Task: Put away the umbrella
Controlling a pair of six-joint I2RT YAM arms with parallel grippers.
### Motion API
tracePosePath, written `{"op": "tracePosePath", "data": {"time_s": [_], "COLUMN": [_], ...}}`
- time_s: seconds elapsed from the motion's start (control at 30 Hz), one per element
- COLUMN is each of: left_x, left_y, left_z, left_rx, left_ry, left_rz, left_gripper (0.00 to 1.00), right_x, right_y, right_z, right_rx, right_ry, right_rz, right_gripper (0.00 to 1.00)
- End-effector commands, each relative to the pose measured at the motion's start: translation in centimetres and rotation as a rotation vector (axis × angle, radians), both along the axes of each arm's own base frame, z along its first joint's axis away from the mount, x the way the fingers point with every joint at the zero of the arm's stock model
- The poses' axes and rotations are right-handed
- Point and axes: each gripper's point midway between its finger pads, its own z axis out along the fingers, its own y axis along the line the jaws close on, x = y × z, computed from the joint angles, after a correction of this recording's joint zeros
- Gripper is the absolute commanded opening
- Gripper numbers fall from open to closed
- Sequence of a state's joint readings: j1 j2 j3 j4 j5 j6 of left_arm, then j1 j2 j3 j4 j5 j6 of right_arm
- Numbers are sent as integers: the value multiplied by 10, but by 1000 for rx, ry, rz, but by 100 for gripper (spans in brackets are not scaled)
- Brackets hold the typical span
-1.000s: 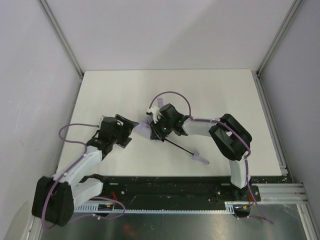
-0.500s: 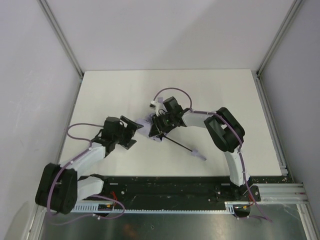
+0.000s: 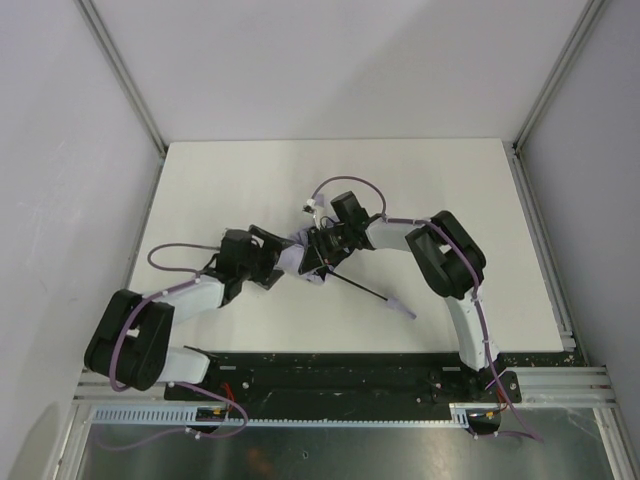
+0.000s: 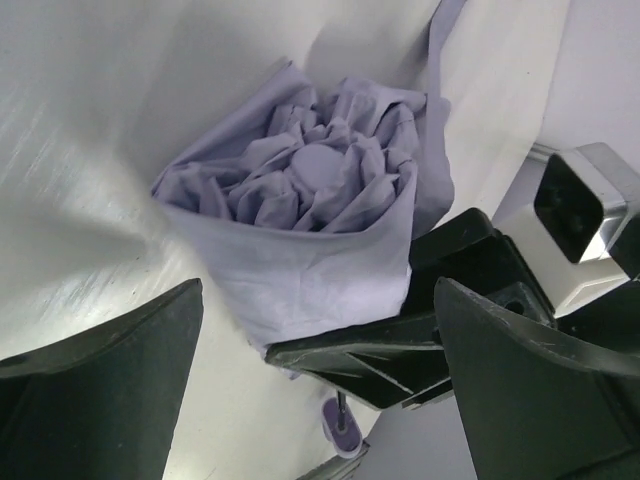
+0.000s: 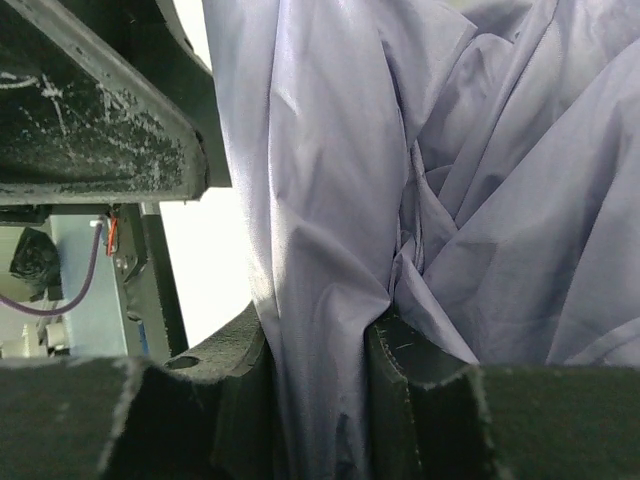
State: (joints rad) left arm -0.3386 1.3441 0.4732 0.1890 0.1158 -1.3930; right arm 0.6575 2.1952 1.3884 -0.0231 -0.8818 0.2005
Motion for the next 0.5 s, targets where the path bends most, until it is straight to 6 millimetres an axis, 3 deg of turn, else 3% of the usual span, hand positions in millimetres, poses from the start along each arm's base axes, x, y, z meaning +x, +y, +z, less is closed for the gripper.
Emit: {"op": "tracePosePath", "data": {"time_s": [0.0,0.33,0.47], "left_x": [16,-11,-9], "left_y": [1,-8,-11], "left_z": [2,-47,-61], "left_rx": [3,-5,14], "left_ry": [-46,118,158], "left_rz": [59,94,92], "left_gripper": [99,93,84], "right_x": [-56,-45,-46], "right_y": [-46,-40,-37], "right_z": [-90,-78,-73], "right_rx": [-282,-228,-210], "right_ry": [306,317,318], "right_rz": [-31,-39,-27], "right_gripper": [0,0,0]}}
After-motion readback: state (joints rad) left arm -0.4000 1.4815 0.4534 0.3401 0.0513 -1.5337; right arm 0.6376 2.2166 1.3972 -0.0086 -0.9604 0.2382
